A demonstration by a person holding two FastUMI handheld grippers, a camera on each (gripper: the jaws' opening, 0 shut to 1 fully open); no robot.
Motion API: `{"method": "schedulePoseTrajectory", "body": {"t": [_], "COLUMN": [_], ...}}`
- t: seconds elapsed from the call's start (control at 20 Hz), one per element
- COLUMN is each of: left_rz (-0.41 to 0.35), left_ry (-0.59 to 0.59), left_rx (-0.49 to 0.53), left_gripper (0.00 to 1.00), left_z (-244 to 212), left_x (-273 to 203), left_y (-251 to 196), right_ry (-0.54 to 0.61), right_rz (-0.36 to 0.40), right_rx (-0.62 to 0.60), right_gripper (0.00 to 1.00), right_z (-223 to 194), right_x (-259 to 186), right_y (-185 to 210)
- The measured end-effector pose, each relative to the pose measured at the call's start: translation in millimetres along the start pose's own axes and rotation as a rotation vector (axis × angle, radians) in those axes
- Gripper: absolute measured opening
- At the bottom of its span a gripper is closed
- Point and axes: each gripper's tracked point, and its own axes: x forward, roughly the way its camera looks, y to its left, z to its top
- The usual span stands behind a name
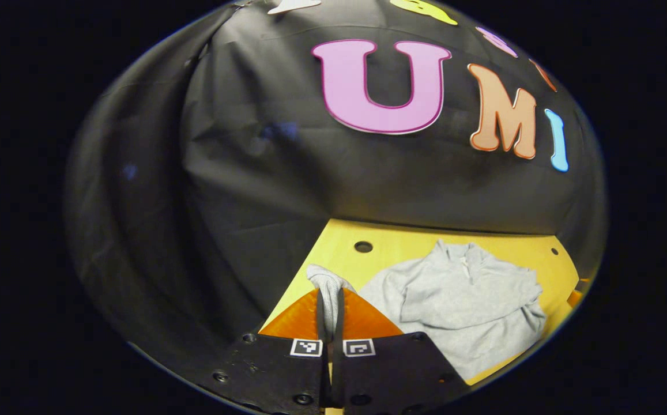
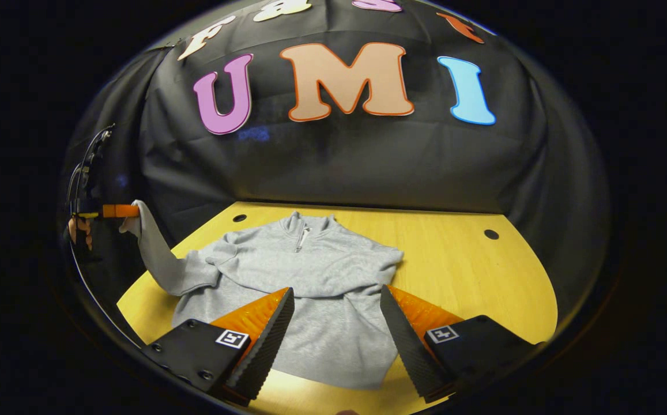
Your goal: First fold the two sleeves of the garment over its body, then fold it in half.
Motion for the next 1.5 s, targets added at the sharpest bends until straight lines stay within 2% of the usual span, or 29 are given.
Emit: {"method": "schedulePoseTrajectory", "body": {"t": [0.05, 0.1, 0.25, 0.3, 0.5, 0.55, 0.6, 0.65, 1.05, 1.1, 1.15, 1.5], "left_rz": [-0.016, -0.036, -0.104, -0.130, -0.221, -0.247, -0.271, -0.296, -0.451, -0.466, -0.483, -0.579], "left_ry": [-0.015, -0.028, -0.058, -0.066, -0.079, -0.080, -0.081, -0.079, -0.051, -0.045, -0.041, 0.005], "left_rx": [0.014, 0.027, 0.061, 0.072, 0.116, 0.132, 0.145, 0.157, 0.252, 0.264, 0.274, 0.308], "left_gripper": [0.00, 0.00, 0.00, 0.00, 0.00, 0.00, 0.00, 0.00, 0.00, 0.00, 0.00, 0.00], "left_z": [10.4, 18.6, 41.9, 47.2, 57.1, 58.4, 58.9, 59.4, 46.1, 41.3, 38.7, 3.4], "left_x": [3.8, 8.2, 16.8, 20.5, 29.7, 31.1, 32.1, 31.4, 33.1, 31.8, 30.8, 35.7], "left_y": [-10.4, -23.8, -67.5, -83.7, -147.7, -164.3, -180.1, -196.2, -303.0, -314.4, -326.1, -391.8], "right_ry": [-0.001, -0.001, -0.002, -0.002, -0.002, -0.002, -0.002, -0.002, 0.000, 0.001, 0.003, 0.013], "right_rz": [-0.012, -0.023, -0.052, -0.062, -0.094, -0.103, -0.111, -0.117, -0.175, -0.183, -0.190, -0.221], "right_rx": [0.010, 0.021, 0.050, 0.055, 0.067, 0.071, 0.076, 0.082, 0.113, 0.116, 0.120, 0.140], "right_gripper": [0.96, 0.91, 0.96, 0.91, 0.91, 0.96, 0.91, 0.91, 0.91, 0.96, 0.91, 0.91], "right_z": [-1.4, -1.7, -5.7, -7.2, -11.5, -11.8, -13.0, -13.4, -24.9, -28.6, -30.2, -34.8], "right_x": [-2.6, -6.6, -13.1, -15.8, -27.3, -29.9, -31.9, -35.0, -56.8, -59.4, -63.0, -73.8], "right_y": [-7.2, -12.7, -29.1, -34.6, -55.6, -60.2, -64.8, -69.2, -106.9, -110.4, -114.7, -130.1]}}
